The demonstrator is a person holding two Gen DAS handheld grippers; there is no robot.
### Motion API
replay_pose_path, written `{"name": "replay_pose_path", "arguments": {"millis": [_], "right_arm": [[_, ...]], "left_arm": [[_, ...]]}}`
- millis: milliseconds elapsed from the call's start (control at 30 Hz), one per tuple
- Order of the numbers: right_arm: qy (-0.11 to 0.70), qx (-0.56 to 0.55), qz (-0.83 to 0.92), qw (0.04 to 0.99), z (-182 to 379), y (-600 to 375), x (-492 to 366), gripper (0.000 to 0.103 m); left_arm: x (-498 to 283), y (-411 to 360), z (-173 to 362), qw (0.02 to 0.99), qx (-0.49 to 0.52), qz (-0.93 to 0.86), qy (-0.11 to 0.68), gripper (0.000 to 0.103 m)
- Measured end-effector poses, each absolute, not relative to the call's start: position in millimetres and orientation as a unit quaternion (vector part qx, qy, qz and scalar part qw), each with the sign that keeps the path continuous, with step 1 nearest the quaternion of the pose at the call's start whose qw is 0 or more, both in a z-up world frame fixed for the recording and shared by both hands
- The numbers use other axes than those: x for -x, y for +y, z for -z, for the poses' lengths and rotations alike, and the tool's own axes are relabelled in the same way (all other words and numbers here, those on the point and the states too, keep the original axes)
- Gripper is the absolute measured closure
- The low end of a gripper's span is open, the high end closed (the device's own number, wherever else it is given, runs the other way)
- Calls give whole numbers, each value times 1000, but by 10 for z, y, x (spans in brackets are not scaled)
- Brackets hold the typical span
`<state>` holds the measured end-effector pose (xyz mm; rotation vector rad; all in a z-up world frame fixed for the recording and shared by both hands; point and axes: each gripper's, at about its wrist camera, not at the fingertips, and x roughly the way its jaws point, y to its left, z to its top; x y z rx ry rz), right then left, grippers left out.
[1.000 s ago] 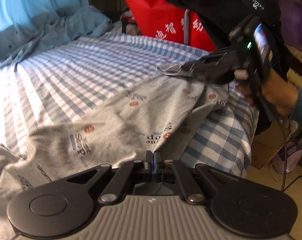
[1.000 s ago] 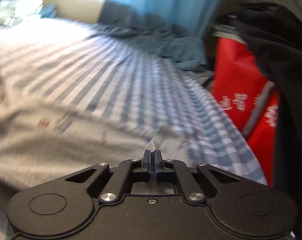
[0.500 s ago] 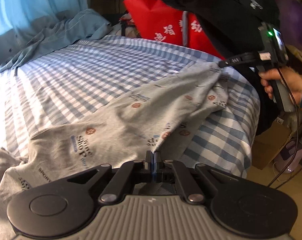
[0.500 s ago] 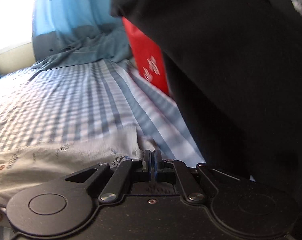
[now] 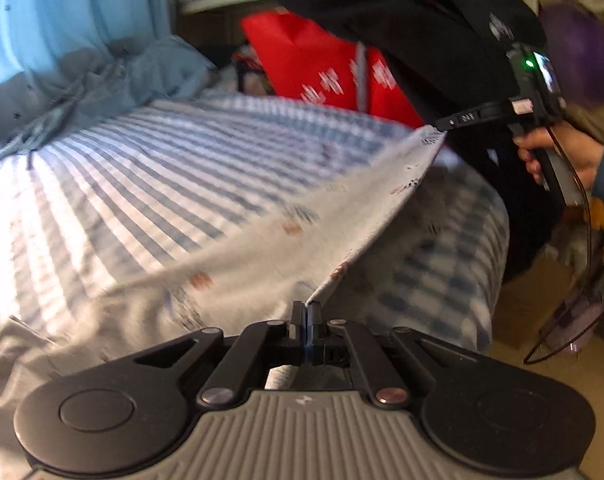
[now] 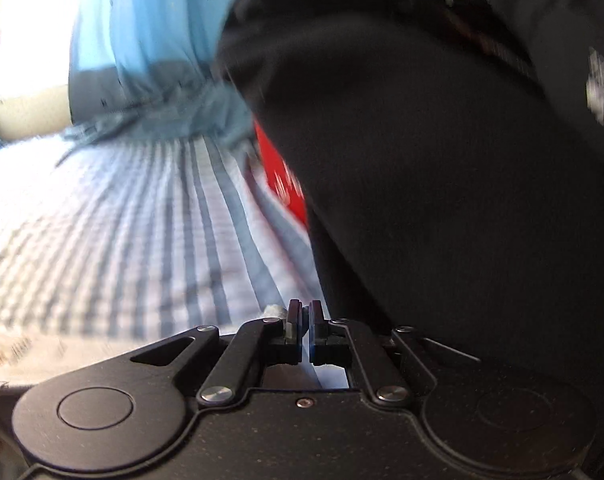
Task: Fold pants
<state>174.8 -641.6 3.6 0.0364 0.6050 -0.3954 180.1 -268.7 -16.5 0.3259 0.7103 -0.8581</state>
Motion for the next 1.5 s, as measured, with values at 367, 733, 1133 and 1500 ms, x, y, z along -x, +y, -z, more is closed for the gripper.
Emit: {"name": "replay_pose_path", "arguments": {"millis": [367,733,1133,1500], "right_arm": [[331,-48,217,917,527,-6571,-1479,90],[345,-94,152,921,580,-6573,-1994,58],[340,24,182,922,461,-6278,-1986,101],[367,54,210,905,575,-6244,-2132,77]], "left_arm": [[-1792,-2619,421,822,-118,411,375,98],[-1731,-1945,154,874,-27,337,350,26],[-1689,-613,66,927,68,136,342,15],[-1715,-3,-14,944,70,63,317,14]]}}
